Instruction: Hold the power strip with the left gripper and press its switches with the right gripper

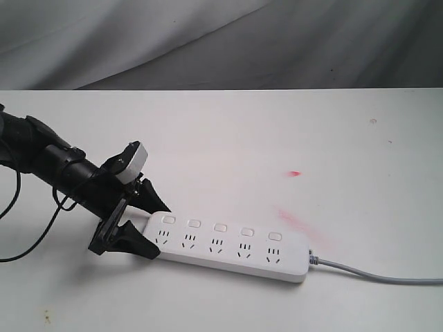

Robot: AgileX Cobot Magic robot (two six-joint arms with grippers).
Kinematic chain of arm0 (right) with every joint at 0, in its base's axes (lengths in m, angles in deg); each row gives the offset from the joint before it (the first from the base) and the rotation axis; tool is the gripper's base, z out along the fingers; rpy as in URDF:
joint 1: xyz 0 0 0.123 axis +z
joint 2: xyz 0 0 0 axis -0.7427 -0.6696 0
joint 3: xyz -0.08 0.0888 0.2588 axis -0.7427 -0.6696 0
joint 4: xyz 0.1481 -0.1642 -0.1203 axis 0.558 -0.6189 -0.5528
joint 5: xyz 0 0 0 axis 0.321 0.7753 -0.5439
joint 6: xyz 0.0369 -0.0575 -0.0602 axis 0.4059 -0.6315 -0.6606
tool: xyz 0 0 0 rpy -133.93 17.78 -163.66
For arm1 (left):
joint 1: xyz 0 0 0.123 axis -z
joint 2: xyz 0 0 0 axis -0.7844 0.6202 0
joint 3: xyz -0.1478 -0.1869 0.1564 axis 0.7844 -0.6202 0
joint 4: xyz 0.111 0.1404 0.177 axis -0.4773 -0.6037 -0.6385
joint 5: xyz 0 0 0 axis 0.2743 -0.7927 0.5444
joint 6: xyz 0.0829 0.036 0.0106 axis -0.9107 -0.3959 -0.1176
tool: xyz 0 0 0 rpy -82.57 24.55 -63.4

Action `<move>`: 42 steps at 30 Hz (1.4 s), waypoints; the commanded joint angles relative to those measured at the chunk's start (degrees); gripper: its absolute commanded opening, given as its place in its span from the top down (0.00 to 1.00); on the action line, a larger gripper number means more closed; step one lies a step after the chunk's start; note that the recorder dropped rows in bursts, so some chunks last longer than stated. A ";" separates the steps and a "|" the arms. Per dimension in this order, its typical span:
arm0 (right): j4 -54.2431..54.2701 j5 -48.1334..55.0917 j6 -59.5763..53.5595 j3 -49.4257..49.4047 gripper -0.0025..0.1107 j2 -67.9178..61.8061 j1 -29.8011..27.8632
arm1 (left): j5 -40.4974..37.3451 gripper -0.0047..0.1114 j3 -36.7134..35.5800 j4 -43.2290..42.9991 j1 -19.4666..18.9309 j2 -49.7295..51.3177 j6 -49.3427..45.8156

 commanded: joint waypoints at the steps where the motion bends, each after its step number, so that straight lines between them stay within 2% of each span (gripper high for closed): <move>1: -0.42 -5.42 1.21 -2.68 0.98 0.15 -0.18 | 7.22 0.59 -1.24 -10.90 0.26 2.41 1.30; 7: -0.42 -10.43 1.21 -6.75 0.98 0.15 -0.18 | 7.22 0.59 -1.24 -10.90 0.26 2.41 1.30; 22: 0.32 -10.28 1.26 -8.06 0.98 0.15 -0.18 | 7.22 0.59 -1.24 -10.90 0.26 2.41 1.30; 27: 2.35 -10.28 8.11 -8.06 0.98 0.15 -0.18 | 7.22 0.59 -1.24 -10.90 0.26 2.41 1.30; 31: 1.02 -10.28 8.81 -8.06 0.98 0.15 -0.78 | 7.22 0.59 -1.24 -10.90 0.26 2.41 1.30; 33: 1.02 -10.28 8.81 -8.06 0.98 0.15 -3.71 | 7.22 0.59 -1.24 -10.90 0.26 2.41 1.30; 42: 1.51 -8.00 8.95 -10.37 0.98 0.15 -23.82 | 7.22 0.59 -1.24 -10.90 0.26 2.41 1.30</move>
